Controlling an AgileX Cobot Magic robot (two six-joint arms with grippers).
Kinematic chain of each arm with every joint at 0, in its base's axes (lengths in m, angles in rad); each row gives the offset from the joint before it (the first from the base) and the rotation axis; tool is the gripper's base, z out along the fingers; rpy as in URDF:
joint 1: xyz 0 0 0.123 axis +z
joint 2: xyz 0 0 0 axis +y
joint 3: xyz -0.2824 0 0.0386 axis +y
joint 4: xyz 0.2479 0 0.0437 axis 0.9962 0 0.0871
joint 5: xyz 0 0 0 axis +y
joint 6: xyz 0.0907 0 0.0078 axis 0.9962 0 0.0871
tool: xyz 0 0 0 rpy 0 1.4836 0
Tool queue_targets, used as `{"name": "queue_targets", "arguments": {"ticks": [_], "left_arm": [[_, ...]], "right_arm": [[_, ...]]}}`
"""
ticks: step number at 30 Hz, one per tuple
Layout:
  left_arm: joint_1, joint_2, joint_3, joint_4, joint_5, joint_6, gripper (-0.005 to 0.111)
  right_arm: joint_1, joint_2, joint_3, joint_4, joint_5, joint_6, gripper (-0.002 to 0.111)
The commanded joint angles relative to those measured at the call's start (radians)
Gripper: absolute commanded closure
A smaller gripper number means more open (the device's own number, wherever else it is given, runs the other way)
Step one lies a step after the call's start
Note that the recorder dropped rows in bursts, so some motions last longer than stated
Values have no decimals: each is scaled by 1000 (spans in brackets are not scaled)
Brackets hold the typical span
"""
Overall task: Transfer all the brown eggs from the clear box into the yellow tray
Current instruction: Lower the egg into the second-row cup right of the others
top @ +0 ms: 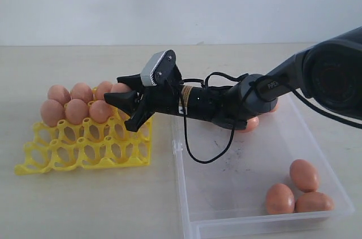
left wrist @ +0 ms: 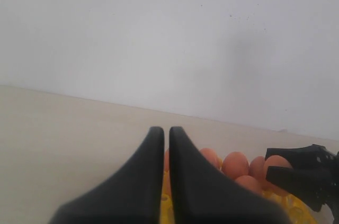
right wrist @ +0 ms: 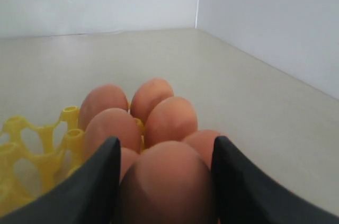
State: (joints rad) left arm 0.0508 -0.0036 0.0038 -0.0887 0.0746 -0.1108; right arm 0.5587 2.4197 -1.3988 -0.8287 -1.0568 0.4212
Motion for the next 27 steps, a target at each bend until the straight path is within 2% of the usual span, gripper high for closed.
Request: {"name": "queue_targets", "arguments": {"ticks": [1,27], "left_arm": [[-6,4,-4,-1,-6,-1,103],[-6,4,-4,-1,-6,-1,103]], "right_arm": [[-5,-2,-8,10,-4,-10,109],[-3,35,-10,31,-7,-8,109]]}}
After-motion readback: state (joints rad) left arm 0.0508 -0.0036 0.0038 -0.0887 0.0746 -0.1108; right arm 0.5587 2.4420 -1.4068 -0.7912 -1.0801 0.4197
